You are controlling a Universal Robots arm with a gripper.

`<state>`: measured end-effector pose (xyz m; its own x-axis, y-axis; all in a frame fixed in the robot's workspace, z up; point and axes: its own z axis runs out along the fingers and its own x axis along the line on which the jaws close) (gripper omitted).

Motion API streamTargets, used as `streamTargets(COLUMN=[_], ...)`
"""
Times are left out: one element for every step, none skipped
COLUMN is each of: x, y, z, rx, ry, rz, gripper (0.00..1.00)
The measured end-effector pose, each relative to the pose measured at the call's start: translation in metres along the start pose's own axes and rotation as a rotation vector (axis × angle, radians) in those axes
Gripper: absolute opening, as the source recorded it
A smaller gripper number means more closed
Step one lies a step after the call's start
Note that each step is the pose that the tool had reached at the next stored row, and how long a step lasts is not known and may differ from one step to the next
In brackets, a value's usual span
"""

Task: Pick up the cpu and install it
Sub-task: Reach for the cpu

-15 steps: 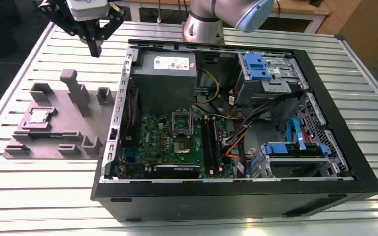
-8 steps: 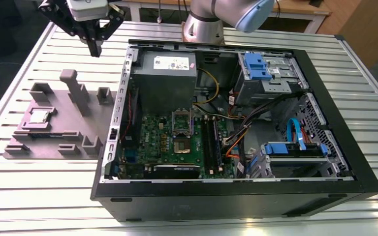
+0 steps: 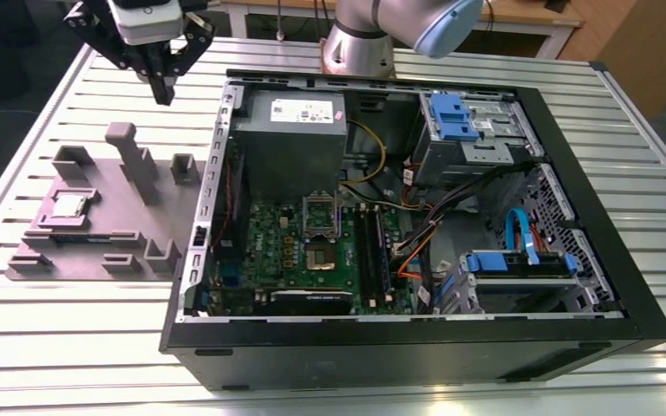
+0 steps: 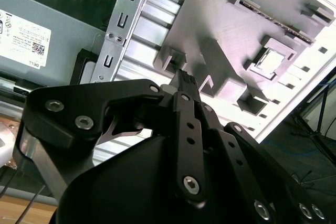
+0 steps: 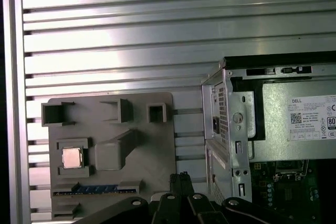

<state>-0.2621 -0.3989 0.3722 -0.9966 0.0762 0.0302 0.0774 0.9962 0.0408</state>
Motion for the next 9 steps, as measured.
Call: streamTargets(x=[0.0007, 0.0014, 0.0014, 0.0014, 0.0018, 0.0018, 0.0026, 0.0033, 0.0033], y=[-0.0001, -0.0001, -0.0002, -0.0002, -0.0002, -0.0002, -0.0003, -0.0004, -0.0004], z=[0.0007, 0.0014, 0.0014, 0.0015, 0.0019, 0.0019, 0.0026, 0.0034, 0.0034], rx=[0.0, 0.0, 0.0, 0.0, 0.0, 0.0, 0.0, 0.0, 0.0], ry=[0.0, 0.0, -0.0001, 0.0, 0.0, 0.0, 0.0, 0.0, 0.0], rz=[0.0, 0.0, 0.0, 0.0, 0.0, 0.0, 0.0, 0.0, 0.0], gripper=[0.1, 0.1, 0.1, 0.1, 0.1, 0.1, 0.1, 0.1, 0.1])
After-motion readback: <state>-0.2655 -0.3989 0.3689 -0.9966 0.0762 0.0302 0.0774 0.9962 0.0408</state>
